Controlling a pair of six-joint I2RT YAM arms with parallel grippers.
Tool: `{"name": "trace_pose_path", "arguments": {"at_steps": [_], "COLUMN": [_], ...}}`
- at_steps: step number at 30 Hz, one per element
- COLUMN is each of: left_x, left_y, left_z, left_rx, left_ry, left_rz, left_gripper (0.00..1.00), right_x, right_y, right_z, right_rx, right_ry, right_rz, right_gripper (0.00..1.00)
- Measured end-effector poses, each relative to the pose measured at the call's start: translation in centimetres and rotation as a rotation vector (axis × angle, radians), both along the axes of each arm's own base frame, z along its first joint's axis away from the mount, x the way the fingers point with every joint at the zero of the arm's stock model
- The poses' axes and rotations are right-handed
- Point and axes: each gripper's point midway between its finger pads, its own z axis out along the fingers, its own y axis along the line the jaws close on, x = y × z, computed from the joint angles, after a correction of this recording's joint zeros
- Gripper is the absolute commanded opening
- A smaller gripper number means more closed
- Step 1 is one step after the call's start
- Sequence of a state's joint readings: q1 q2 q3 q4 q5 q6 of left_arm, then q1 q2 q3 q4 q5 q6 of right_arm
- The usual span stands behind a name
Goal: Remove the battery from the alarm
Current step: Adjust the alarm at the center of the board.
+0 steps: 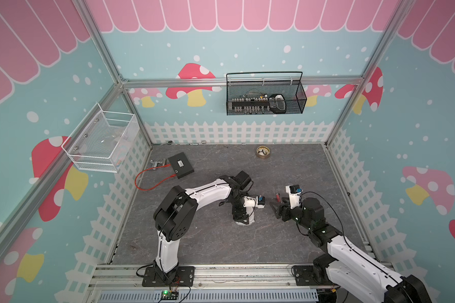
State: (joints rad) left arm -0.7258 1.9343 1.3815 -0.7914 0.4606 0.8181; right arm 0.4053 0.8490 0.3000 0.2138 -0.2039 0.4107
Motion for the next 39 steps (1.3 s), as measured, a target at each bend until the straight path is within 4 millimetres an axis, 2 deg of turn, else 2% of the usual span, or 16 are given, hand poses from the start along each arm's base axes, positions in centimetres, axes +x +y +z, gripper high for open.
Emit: {"name": "trace_pose_path", "arguments": {"at_steps": [3,8,11,14,18,22,26,28,31,35,37,39], "left_x": [-0.6,0.4,1.4,1.6,1.6,0.0,-2.8,-4.1,-6.1,-8.7,-9.5,-9.9], "left_y": [-0.9,-1.6,-1.1,0.3,1.8,2.6,3.8,4.4,5.2,6.5,7.1,7.9], "left_z": [3.3,11.6,15.7,18.1,19.5,18.4,17.4,18.4,21.4,23.9,23.9,23.0], "left_rx": [-0.118,-0.377,-0.507,-0.607,-0.698,-0.717,-0.698,-0.712,-0.763,-0.813,-0.823,-0.823], "left_ry": [0.076,0.240,0.367,0.503,0.649,0.773,0.845,0.830,0.763,0.716,0.718,0.743], "left_rz": [0.055,0.176,0.222,0.228,0.226,0.235,0.260,0.248,0.197,0.157,0.165,0.201], "left_gripper": [0.53,0.50,0.50,0.49,0.41,0.37,0.35,0.35,0.34,0.34,0.34,0.33], "right_x": [0.0,-0.1,-0.5,-1.2,-2.6,-3.4,-1.7,-1.0,-0.9,-3.1,-4.8,-7.4], "right_y": [0.3,0.8,1.0,1.5,2.7,3.8,5.4,6.4,7.6,8.6,9.3,10.5], "right_z": [1.7,5.8,7.3,9.0,11.5,13.7,14.7,14.3,13.7,13.3,13.8,14.6], "right_rx": [-0.007,-0.028,-0.045,-0.059,-0.094,-0.158,-0.245,-0.265,-0.259,-0.200,-0.165,-0.124], "right_ry": [-0.056,-0.210,-0.287,-0.385,-0.538,-0.695,-0.745,-0.723,-0.680,-0.651,-0.668,-0.703], "right_rz": [0.032,0.086,0.121,0.178,0.289,0.397,0.486,0.553,0.663,0.791,0.855,0.942], "right_gripper": [0.78,0.79,0.79,0.80,0.82,0.84,0.83,0.81,0.81,0.82,0.82,0.82]}}
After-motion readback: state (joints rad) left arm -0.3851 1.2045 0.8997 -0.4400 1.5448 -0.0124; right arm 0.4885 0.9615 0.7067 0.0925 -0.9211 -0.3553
